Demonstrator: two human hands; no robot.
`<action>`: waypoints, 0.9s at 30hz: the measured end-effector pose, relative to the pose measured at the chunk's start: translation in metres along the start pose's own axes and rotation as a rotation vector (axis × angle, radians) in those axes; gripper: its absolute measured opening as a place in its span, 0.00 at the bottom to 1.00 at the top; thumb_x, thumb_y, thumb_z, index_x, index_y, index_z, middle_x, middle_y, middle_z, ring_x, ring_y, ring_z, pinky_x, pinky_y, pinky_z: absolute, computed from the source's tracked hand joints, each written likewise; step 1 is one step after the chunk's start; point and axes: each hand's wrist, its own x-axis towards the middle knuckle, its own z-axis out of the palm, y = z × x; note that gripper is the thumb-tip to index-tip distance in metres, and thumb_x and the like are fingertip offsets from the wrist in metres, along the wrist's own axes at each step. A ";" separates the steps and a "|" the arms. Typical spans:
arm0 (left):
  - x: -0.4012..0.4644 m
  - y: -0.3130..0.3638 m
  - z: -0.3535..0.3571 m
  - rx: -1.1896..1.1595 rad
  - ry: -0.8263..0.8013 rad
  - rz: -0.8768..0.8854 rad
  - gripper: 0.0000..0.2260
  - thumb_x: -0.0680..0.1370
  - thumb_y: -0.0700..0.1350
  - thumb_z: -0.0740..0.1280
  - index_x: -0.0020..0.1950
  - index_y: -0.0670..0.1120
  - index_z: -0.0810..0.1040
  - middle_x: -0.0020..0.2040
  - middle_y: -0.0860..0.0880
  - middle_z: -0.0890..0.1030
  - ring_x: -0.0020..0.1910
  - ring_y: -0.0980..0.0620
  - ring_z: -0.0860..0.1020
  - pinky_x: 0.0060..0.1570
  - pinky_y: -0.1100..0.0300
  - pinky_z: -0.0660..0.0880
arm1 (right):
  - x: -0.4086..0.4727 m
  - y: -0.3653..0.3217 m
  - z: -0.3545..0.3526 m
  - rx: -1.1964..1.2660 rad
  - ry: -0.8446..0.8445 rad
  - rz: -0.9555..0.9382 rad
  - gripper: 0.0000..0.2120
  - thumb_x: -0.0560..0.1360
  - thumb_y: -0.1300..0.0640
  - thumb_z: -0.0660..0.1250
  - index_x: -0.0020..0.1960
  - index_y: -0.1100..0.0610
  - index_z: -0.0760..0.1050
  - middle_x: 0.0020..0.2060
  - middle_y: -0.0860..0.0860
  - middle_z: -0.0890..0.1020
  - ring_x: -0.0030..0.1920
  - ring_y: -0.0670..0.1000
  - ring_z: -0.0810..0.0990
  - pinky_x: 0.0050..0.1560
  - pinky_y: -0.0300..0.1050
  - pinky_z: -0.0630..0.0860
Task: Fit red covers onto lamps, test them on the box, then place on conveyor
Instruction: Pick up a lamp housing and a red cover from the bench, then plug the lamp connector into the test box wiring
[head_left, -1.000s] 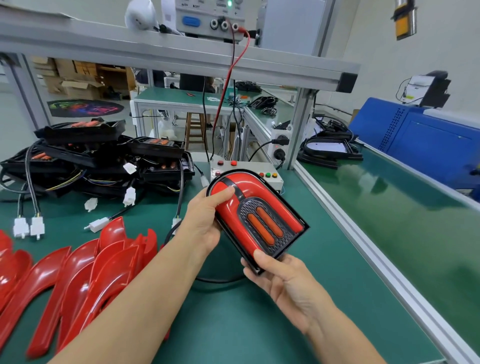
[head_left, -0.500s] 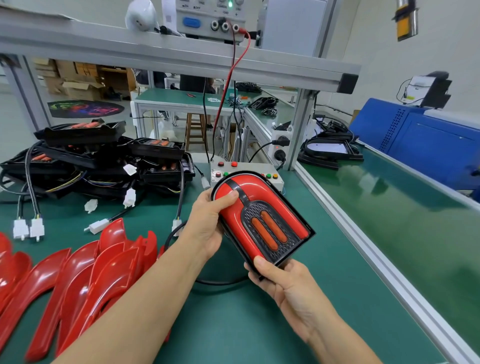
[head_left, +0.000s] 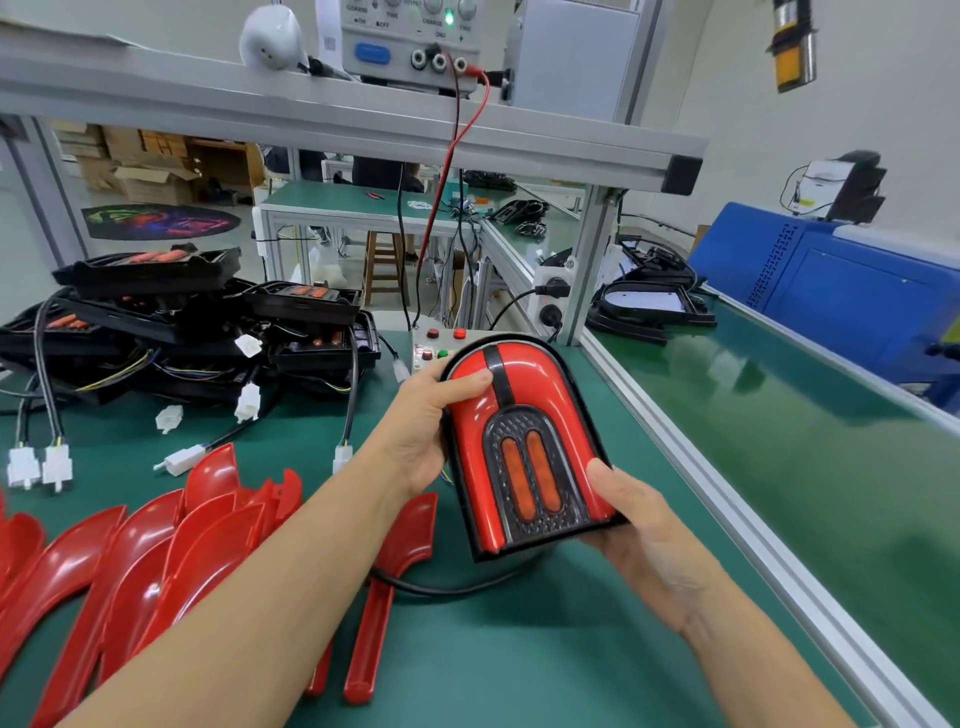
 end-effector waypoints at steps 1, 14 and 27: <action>0.001 0.001 0.001 0.008 -0.015 -0.003 0.15 0.74 0.36 0.67 0.61 0.41 0.78 0.50 0.42 0.82 0.46 0.46 0.80 0.47 0.53 0.80 | 0.002 -0.001 -0.002 0.018 -0.039 0.023 0.32 0.59 0.33 0.77 0.56 0.52 0.83 0.55 0.55 0.84 0.54 0.49 0.83 0.52 0.38 0.78; 0.006 -0.002 0.000 0.811 0.152 0.117 0.20 0.78 0.45 0.65 0.70 0.48 0.68 0.67 0.52 0.72 0.57 0.56 0.73 0.55 0.63 0.67 | 0.022 0.004 -0.002 0.502 0.036 0.128 0.22 0.63 0.55 0.75 0.55 0.60 0.83 0.55 0.60 0.83 0.51 0.58 0.85 0.46 0.53 0.82; -0.043 -0.038 -0.034 1.881 0.042 -0.124 0.21 0.74 0.45 0.64 0.67 0.51 0.65 0.60 0.50 0.75 0.61 0.46 0.74 0.56 0.54 0.72 | 0.024 -0.003 -0.029 0.695 0.150 0.041 0.26 0.69 0.46 0.71 0.62 0.57 0.77 0.58 0.60 0.82 0.56 0.62 0.82 0.49 0.62 0.80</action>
